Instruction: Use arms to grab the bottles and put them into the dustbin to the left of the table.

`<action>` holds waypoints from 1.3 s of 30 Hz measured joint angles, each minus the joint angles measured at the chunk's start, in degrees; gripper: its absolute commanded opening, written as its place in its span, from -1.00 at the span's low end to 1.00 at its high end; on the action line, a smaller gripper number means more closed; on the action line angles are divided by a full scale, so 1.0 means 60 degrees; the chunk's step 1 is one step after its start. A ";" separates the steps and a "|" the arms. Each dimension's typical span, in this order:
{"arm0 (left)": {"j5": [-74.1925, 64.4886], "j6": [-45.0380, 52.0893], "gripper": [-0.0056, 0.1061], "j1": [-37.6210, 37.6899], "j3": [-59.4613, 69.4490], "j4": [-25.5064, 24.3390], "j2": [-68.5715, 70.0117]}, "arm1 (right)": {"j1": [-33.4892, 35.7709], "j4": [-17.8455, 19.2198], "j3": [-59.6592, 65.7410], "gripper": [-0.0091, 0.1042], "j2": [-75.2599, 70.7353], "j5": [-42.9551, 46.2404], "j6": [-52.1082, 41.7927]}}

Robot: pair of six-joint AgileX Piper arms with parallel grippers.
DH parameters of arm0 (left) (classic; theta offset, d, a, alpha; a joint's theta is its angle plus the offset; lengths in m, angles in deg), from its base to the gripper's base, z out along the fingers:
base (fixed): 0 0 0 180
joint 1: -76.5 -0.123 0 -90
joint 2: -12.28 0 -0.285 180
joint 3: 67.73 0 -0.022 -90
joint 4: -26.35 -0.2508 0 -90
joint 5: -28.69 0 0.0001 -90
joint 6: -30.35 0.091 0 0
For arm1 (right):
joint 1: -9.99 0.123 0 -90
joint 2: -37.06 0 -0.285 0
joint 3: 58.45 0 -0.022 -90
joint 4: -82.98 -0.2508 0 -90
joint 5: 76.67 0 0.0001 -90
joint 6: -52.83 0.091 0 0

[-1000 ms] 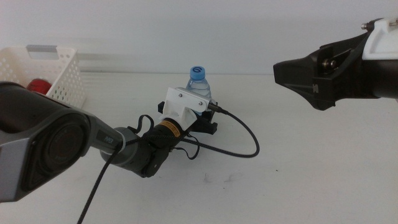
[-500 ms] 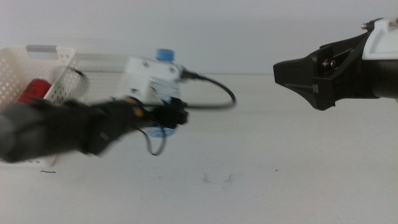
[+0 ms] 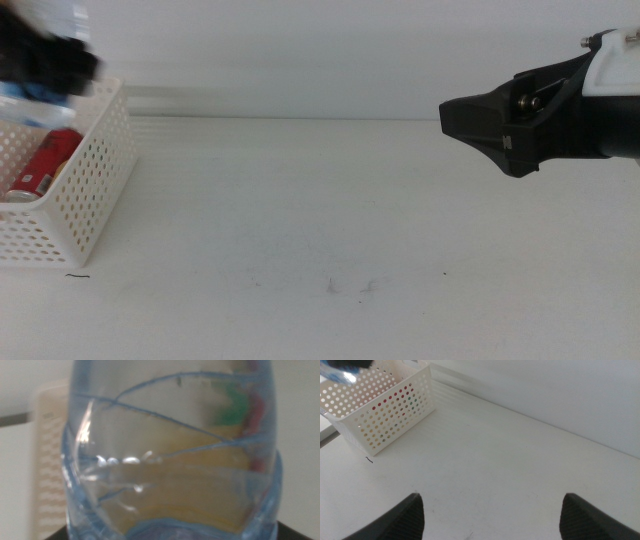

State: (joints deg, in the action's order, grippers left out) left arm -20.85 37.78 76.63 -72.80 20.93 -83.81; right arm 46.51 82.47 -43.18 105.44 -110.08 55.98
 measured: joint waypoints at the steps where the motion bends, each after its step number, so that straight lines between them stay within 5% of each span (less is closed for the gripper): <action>1: -0.0187 0.0218 -0.93 -0.0380 -0.0278 0.0069 -0.0181 | 0.0000 0.0000 0.0000 0.80 0.0000 0.0000 0.0000; 10: -0.0674 0.1417 -0.92 -0.2212 -0.1311 0.1125 -0.2366 | 0.0000 0.0000 0.0000 0.80 0.0000 0.0000 0.0000; 14: -0.0570 0.1479 -0.75 -0.2279 -0.1311 0.1269 -0.3142 | 0.0000 0.0000 0.0000 0.80 0.0000 0.0000 0.0000; 17: -0.0419 0.1479 -0.44 -0.2279 -0.1311 0.1346 -0.3583 | 0.0000 0.0000 0.0000 0.80 0.0000 0.0000 0.0000; 24: -0.0240 0.1884 0.74 -0.2279 -0.1334 0.1441 -0.3869 | 0.0000 0.0000 0.0000 0.80 0.0000 0.0000 0.0000; 39: -0.0382 0.0731 0.78 -0.1348 -0.0008 0.1445 0.0349 | 0.0000 0.0000 0.0000 0.80 0.0000 0.0000 0.0000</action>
State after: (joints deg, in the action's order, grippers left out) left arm -23.15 42.17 68.54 -72.85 29.60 -81.71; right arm 46.51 82.47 -43.18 105.44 -110.08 55.98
